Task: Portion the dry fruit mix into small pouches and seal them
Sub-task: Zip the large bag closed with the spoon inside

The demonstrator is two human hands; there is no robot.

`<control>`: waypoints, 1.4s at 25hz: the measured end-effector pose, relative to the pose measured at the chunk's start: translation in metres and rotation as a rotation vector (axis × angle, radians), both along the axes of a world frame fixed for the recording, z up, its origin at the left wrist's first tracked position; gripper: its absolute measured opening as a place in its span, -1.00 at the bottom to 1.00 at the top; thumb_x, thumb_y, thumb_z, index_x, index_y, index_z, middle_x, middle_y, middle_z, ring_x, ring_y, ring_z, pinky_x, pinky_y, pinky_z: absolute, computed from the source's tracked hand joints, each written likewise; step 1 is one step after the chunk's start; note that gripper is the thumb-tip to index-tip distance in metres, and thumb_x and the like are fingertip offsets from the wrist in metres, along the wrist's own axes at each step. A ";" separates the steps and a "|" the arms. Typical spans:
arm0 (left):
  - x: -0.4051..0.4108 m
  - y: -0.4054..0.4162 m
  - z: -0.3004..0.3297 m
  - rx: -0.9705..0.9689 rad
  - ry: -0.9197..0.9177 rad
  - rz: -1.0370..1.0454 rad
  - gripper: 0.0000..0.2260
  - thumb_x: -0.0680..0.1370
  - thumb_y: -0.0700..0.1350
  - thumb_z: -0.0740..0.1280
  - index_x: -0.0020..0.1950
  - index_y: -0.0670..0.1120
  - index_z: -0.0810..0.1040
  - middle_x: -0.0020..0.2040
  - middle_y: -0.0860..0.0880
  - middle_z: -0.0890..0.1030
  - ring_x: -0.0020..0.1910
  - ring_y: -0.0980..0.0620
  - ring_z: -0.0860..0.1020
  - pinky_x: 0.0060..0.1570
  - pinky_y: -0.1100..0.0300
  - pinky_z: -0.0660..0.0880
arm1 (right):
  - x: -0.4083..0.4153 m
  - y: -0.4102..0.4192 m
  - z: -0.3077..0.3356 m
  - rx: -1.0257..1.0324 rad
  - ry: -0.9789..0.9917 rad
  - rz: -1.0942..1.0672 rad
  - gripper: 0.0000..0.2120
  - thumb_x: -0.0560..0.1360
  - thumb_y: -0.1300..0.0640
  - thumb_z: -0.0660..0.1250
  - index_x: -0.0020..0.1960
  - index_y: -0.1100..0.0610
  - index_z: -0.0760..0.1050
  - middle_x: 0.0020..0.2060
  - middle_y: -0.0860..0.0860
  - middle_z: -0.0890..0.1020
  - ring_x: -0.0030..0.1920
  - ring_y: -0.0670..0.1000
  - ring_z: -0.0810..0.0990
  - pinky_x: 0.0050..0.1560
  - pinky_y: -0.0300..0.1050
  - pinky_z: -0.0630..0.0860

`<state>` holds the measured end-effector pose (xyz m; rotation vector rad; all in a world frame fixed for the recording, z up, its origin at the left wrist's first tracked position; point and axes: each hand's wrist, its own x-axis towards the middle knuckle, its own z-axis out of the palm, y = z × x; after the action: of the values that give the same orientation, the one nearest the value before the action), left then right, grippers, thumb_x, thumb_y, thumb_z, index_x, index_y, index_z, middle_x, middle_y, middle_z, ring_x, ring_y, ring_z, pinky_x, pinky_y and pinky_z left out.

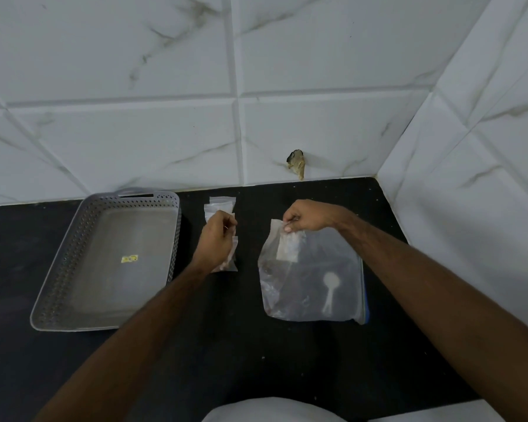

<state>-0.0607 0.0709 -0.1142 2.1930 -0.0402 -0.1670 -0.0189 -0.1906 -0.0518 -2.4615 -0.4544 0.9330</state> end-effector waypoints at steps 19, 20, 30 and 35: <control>-0.010 -0.033 0.002 -0.087 -0.012 -0.087 -0.88 0.54 -0.28 0.42 -0.13 -0.09 0.60 -0.23 0.07 0.62 -0.27 0.22 0.55 -0.23 0.45 0.45 | -0.019 0.028 -0.011 0.242 -0.010 -0.077 -0.81 0.61 0.11 0.36 0.01 0.24 0.65 -0.07 0.19 0.68 -0.15 -0.05 0.58 -0.09 -0.17 0.48; -0.010 -0.033 0.001 -0.054 -0.033 -0.115 -0.88 0.56 -0.30 0.40 -0.12 -0.10 0.57 -0.24 0.07 0.59 -0.27 0.21 0.52 -0.24 0.44 0.42 | -0.019 0.028 -0.011 0.246 -0.003 -0.076 -0.81 0.61 0.11 0.36 0.01 0.23 0.65 -0.07 0.18 0.68 -0.16 -0.06 0.58 -0.09 -0.17 0.48; -0.007 -0.021 0.003 0.142 -0.226 -0.330 -0.95 0.54 -0.19 0.32 -0.07 -0.06 0.48 -0.17 0.06 0.54 -0.20 0.06 0.51 -0.14 0.03 0.51 | -0.014 0.025 0.001 0.118 0.017 0.022 -0.84 0.59 0.09 0.38 0.10 0.13 0.66 -0.12 -0.08 0.67 -0.11 -0.14 0.61 -0.11 -0.22 0.47; -0.007 -0.017 0.007 0.143 -0.240 -0.357 -0.87 0.51 0.01 0.24 -0.09 -0.03 0.48 -0.16 0.05 0.55 -0.20 0.07 0.53 -0.15 0.03 0.54 | -0.011 0.019 0.007 0.127 0.096 0.012 -0.81 0.62 0.07 0.35 0.12 0.12 0.68 -0.03 -0.02 0.71 -0.01 -0.04 0.67 -0.01 -0.17 0.55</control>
<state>-0.0678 0.0535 -0.1076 2.3221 -0.5715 -0.1067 -0.0302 -0.1712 -0.0450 -2.2921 -0.4808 0.9912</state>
